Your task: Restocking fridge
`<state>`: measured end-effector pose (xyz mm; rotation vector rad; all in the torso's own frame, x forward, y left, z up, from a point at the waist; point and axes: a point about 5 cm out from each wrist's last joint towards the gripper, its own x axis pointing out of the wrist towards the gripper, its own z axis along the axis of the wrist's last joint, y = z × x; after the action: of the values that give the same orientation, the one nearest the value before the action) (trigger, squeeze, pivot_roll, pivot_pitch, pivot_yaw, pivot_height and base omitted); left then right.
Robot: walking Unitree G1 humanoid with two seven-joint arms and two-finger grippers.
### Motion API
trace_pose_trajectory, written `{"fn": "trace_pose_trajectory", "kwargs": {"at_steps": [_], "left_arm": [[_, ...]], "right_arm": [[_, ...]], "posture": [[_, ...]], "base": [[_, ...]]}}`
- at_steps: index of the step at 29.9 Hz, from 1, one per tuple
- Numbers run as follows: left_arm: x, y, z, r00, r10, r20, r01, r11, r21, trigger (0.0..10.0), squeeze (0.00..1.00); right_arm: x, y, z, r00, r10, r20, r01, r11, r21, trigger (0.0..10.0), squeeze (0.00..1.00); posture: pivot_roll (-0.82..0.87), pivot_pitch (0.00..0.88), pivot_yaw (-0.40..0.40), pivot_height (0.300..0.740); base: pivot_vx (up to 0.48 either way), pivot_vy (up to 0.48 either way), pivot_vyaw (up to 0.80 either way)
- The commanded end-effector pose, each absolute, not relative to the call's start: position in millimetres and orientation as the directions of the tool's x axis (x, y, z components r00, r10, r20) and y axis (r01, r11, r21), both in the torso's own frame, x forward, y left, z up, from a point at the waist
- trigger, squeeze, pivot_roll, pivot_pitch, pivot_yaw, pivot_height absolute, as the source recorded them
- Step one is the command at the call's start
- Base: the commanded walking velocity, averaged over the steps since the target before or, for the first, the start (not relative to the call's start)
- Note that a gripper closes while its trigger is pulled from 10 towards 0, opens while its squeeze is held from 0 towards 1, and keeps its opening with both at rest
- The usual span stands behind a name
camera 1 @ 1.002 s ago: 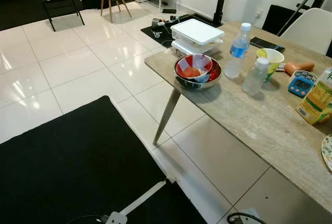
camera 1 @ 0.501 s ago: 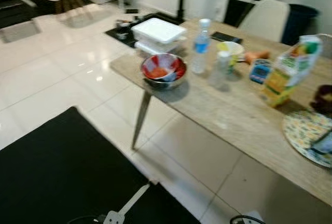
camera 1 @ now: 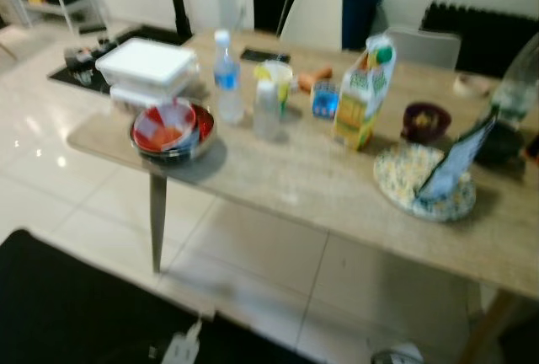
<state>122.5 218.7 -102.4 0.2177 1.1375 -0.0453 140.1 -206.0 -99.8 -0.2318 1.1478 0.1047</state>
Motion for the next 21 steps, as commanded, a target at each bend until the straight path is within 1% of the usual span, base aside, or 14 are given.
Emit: {"fn": "trace_pose_trajectory", "kwargs": {"at_steps": [1,5,8,9,11,12,13,14,15,17,18,19,20,21], "left_arm": [[116,223,-104,0.399,0.096,-0.912,0.12,0.981,0.155,10.0,0.0],[117,227,-103,0.403,0.118,-0.907,0.077,0.984,0.162,10.0,0.0],[120,241,-99,0.42,0.182,-0.889,-0.016,0.981,0.193,10.0,0.0],[120,241,-99,0.42,0.182,-0.889,-0.016,0.981,0.193,10.0,0.0],[124,254,-93,0.442,0.25,-0.862,-0.124,0.968,0.217,10.0,0.0],[124,254,-93,0.442,0.25,-0.862,-0.124,0.968,0.217,10.0,0.0],[129,271,-86,0.46,0.322,-0.827,-0.248,0.942,0.228,10.0,0.0],[131,279,-83,0.464,0.355,-0.812,-0.31,0.923,0.227,10.0,1.0],[131,279,-83,0.464,0.355,-0.812,-0.31,0.923,0.227,10.0,1.0],[134,291,-76,0.471,0.406,-0.784,-0.411,0.887,0.213,10.0,1.0],[137,300,-71,0.476,0.445,-0.759,-0.482,0.853,0.199,10.0,1.0],[139,306,-67,0.478,0.471,-0.742,-0.526,0.83,0.188,10.0,1.0],[143,317,-60,0.479,0.517,-0.71,-0.598,0.784,0.168,10.0,1.0],[146,324,-56,0.478,0.546,-0.688,-0.641,0.752,0.152,10.0,1.0]], "right_arm": [[130,-205,-103,0.378,-0.032,-0.925,-0.196,0.974,-0.114,10.0,0.0],[130,-205,-104,0.377,-0.031,-0.926,-0.198,0.973,-0.114,10.0,0.0],[131,-205,-103,0.382,-0.032,-0.923,-0.193,0.975,-0.114,10.0,0.0],[131,-205,-103,0.382,-0.032,-0.923,-0.193,0.975,-0.114,10.0,0.0],[132,-204,-103,0.388,-0.031,-0.921,-0.188,0.976,-0.112,10.0,0.0],[132,-204,-103,0.388,-0.031,-0.921,-0.188,0.976,-0.112,10.0,0.0],[132,-203,-103,0.39,-0.029,-0.92,-0.188,0.976,-0.11,10.0,0.0],[132,-203,-103,0.391,-0.028,-0.92,-0.188,0.976,-0.109,10.0,0.0],[132,-203,-103,0.391,-0.028,-0.92,-0.188,0.976,-0.109,10.0,0.0],[132,-203,-103,0.391,-0.027,-0.92,-0.187,0.976,-0.108,10.0,0.0],[131,-202,-103,0.391,-0.026,-0.92,-0.188,0.976,-0.107,10.0,0.0],[131,-202,-103,0.39,-0.026,-0.92,-0.188,0.976,-0.107,10.0,0.0],[131,-202,-104,0.39,-0.026,-0.921,-0.187,0.976,-0.107,10.0,0.0],[131,-202,-104,0.39,-0.026,-0.921,-0.187,0.977,-0.107,10.0,0.0]], "posture": [[-0.01,0.086,0.001,0.74],[-0.01,0.086,-0.001,0.74],[-0.01,0.087,0.002,0.74],[-0.01,0.087,0.002,0.74],[-0.01,0.087,0.003,0.74],[-0.01,0.087,0.003,0.74],[0.0,0.087,0.005,0.74],[0.0,0.087,0.007,0.74],[0.0,0.087,0.007,0.74],[0.0,0.088,0.008,0.74],[0.0,0.088,0.009,0.74],[0.0,0.088,0.009,0.74],[0.0,0.089,0.009,0.74],[0.0,0.09,0.008,0.74]], "base": [[0.0,0.0,-0.8],[0.0,0.0,-0.8],[0.0,0.0,-0.68],[0.0,0.0,-0.44],[0.0,0.0,0.0],[0.0,0.0,0.0],[0.0,0.0,0.0],[0.0,0.0,0.0],[0.0,0.0,0.0],[0.0,0.0,0.0],[0.0,0.0,0.0],[0.0,0.0,0.0],[0.0,0.0,0.0],[0.0,0.0,0.0]]}}
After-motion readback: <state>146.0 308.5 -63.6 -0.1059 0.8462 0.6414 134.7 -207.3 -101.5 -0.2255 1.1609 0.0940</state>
